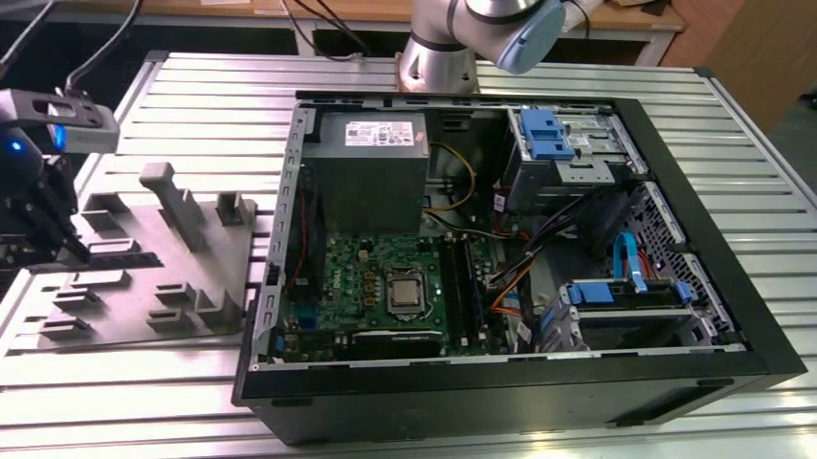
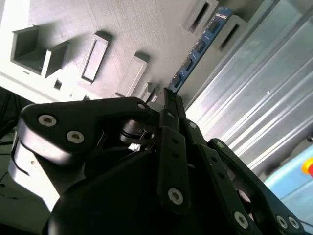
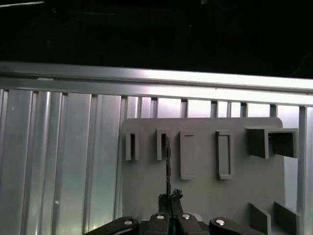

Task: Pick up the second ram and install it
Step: 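Pick up the second ram and move it above second insertion slot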

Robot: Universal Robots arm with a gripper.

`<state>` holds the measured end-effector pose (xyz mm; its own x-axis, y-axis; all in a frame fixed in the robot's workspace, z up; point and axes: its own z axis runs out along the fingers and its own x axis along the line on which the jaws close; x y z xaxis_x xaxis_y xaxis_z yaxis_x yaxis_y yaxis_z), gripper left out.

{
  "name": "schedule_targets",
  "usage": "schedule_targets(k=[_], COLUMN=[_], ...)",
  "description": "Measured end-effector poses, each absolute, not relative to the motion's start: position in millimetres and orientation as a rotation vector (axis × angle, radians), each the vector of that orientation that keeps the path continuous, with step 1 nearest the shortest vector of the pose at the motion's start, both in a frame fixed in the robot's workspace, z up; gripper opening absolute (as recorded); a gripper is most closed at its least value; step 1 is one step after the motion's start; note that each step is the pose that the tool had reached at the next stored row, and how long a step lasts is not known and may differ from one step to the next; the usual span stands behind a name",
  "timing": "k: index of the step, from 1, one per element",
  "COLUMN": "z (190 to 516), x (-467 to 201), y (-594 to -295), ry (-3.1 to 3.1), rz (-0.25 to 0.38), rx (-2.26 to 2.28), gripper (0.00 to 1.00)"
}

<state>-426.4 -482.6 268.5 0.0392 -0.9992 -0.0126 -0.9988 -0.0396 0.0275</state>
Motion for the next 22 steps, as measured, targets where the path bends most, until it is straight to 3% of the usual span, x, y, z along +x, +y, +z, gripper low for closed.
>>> schedule_targets(k=[22], z=[348], x=[-426], y=[-483], ry=[-2.188], rz=[-0.044], rx=[2.239], gripper=[0.11])
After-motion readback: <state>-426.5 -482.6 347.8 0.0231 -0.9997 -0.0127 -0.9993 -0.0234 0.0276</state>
